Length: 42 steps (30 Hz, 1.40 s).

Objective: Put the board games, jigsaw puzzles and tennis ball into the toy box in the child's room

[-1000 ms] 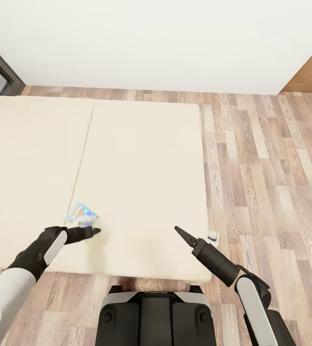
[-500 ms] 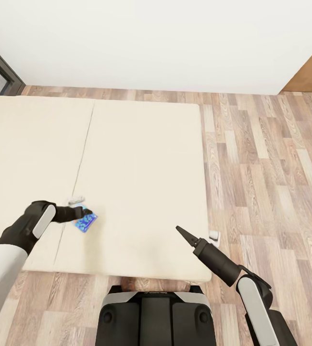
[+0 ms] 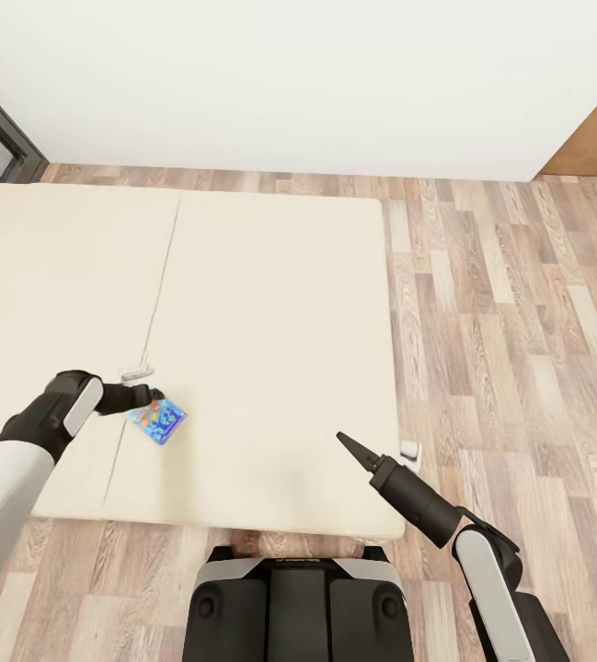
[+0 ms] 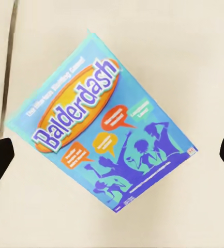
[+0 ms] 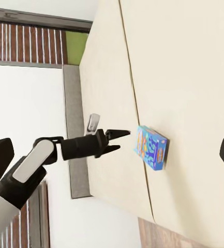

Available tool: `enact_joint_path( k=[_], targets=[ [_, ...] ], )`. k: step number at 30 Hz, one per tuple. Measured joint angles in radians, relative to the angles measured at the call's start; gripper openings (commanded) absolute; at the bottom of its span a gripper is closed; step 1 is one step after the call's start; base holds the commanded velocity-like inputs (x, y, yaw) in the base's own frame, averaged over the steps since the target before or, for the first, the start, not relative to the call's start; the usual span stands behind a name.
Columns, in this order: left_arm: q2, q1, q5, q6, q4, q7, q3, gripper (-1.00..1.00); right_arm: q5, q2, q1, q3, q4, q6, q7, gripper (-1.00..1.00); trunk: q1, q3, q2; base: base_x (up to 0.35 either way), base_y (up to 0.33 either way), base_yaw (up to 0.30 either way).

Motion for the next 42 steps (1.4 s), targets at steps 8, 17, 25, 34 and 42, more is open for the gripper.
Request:
enact_joint_path(
  k=[8,17,25,34,42],
  targets=[
    [-0.003,-0.100,-0.073,-0.106,0.181,0.010,-0.001,1.00,0.000,0.000,0.000,0.000,-0.006,0.001,-0.001,1.00,0.000,0.000,0.000,0.000,0.000,0.000],
    [-0.005,-0.114,-0.158,-0.152,0.204,0.009,0.001,1.00,0.000,0.000,0.000,0.000,-0.008,0.001,-0.001,1.00,0.000,0.000,0.000,0.000,0.000,0.000],
    [-0.013,-0.118,-0.170,-0.187,0.207,0.009,0.001,1.00,0.000,0.000,0.000,0.000,-0.009,0.003,-0.001,1.00,0.000,-0.008,0.000,0.000,0.000,0.000],
    [-0.023,-0.119,-0.173,-0.224,0.209,0.008,0.001,1.00,0.000,0.000,-0.002,0.001,-0.010,0.006,-0.001,1.00,0.000,-0.022,0.000,0.000,0.000,0.000],
    [-0.035,-0.118,-0.173,-0.246,0.210,0.009,0.000,1.00,-0.002,0.004,-0.002,0.010,-0.010,0.033,0.000,1.00,0.000,-0.034,0.000,0.000,0.000,0.036]
  ],
)
